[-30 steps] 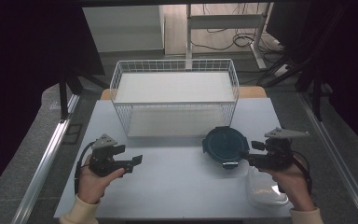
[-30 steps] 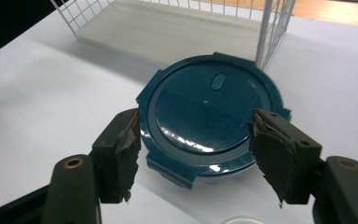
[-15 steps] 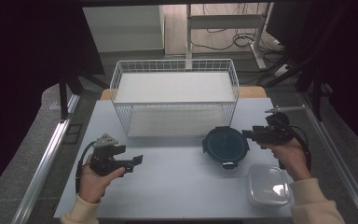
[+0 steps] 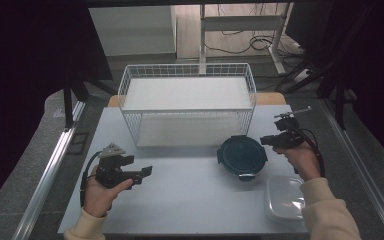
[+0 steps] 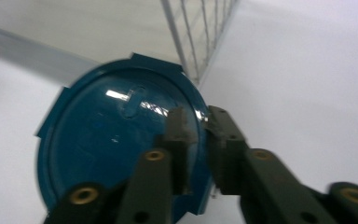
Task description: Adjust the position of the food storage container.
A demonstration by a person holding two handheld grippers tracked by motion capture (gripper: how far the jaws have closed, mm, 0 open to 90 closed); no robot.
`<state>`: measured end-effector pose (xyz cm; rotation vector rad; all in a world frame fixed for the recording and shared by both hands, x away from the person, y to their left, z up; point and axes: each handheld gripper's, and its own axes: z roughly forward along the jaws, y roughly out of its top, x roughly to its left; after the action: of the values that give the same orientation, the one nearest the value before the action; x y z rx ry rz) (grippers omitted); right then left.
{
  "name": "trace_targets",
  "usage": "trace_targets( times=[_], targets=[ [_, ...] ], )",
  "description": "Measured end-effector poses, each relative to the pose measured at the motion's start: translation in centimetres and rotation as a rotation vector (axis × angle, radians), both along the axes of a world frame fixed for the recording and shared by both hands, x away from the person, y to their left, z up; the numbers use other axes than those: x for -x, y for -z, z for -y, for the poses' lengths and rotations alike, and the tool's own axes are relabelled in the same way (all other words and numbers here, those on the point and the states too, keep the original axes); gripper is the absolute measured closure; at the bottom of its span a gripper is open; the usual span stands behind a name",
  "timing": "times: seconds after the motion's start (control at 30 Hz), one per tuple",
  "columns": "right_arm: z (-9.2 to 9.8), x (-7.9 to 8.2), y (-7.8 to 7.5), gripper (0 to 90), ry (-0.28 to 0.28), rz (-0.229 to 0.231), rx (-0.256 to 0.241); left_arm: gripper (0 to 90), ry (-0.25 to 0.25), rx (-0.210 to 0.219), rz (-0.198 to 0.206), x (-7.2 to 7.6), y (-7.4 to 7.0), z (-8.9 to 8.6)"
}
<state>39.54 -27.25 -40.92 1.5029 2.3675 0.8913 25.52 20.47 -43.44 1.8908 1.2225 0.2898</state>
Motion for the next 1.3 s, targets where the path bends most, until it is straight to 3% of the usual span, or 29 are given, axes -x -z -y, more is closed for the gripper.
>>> trace_targets(
  times=[0.13, 0.3, 0.6, 0.83, 1.3],
  targets=[
    [0.2, -0.4, 0.8, 89.0, 0.002, -0.029, 0.030, 20.1, -0.002, -0.001, 0.000, 0.0, 0.0, 0.0],
    [0.3, -0.8, 1.9, 89.3, 0.007, -0.063, 0.065, 20.2, -0.001, -0.007, -0.006, -0.2, 0.2, 0.0],
    [0.6, -1.8, 2.9, 89.3, 0.034, -0.072, 0.123, 20.3, -0.002, -0.010, -0.012, -0.3, 0.4, 0.0],
    [0.6, -1.9, 3.8, 89.5, 0.025, -0.110, 0.126, 20.3, -0.003, -0.013, -0.016, -0.4, 0.5, 0.0],
    [0.0, -1.6, 3.7, 89.8, 0.001, -0.099, 0.146, 20.2, 0.006, -0.003, -0.029, -0.7, 0.9, 0.1]
  ],
)
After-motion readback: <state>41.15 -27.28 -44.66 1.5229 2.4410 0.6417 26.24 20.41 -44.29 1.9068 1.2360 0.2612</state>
